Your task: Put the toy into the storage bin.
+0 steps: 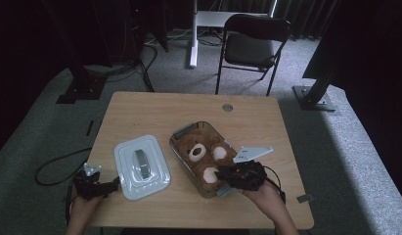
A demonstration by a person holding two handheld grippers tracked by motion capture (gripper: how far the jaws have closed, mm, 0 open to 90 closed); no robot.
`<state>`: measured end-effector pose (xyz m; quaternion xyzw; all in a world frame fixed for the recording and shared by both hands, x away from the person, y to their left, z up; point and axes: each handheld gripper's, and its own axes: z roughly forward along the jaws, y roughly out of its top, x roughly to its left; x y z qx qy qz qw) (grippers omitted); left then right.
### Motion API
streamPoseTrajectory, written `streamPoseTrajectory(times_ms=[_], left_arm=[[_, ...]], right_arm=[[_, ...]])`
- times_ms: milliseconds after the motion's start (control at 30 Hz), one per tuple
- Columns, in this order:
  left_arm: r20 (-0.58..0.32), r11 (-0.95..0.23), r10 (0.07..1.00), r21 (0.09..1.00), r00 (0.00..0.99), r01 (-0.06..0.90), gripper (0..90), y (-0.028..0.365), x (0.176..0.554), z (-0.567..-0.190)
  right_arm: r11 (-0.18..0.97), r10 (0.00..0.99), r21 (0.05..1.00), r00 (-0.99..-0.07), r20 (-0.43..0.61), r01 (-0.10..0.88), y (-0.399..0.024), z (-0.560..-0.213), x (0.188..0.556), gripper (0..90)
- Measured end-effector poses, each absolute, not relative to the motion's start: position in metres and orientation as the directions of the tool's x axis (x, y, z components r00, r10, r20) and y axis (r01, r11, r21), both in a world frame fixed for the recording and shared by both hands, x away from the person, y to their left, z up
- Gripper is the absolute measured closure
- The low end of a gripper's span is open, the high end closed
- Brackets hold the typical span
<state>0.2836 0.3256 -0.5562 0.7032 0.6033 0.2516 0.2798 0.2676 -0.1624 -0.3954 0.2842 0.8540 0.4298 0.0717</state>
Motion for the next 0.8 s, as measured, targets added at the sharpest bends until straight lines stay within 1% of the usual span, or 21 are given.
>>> streamPoseTrajectory(times_ms=[167,267,433,533,667,733,800], left_arm=[[0.016,-0.116,0.989,0.697,0.146,0.708,0.7,0.326,0.284,-0.556],[0.015,-0.113,0.989,0.698,0.144,0.707,0.7,0.325,0.284,-0.556],[0.015,-0.114,0.989,0.697,0.145,0.708,0.7,0.325,0.284,-0.556],[0.015,-0.114,0.989,0.697,0.145,0.708,0.7,0.325,0.284,-0.556],[0.015,-0.114,0.989,0.697,0.144,0.708,0.7,0.325,0.284,-0.556],[0.015,-0.114,0.989,0.697,0.144,0.708,0.7,0.325,0.284,-0.556],[0.015,-0.114,0.989,0.697,0.144,0.708,0.7,0.325,0.284,-0.556]], right_arm=[[0.523,0.52,0.735,-0.845,0.127,0.432,-0.15,-0.413,0.272,78.8],[0.563,0.514,0.704,-0.85,0.11,0.432,-0.144,-0.418,0.279,80.6],[0.623,0.502,0.628,-0.854,0.138,0.467,-0.128,-0.431,0.299,84.7],[0.66,0.492,0.594,-0.862,0.121,0.46,-0.119,-0.436,0.303,87.8],[0.724,0.48,0.52,-0.872,0.092,0.453,-0.107,-0.445,0.304,88.9],[0.74,0.473,0.5,-0.877,0.09,0.45,-0.105,-0.447,0.305,89.1],[0.738,0.475,0.504,-0.876,0.085,0.449,-0.104,-0.447,0.304,89.0]])
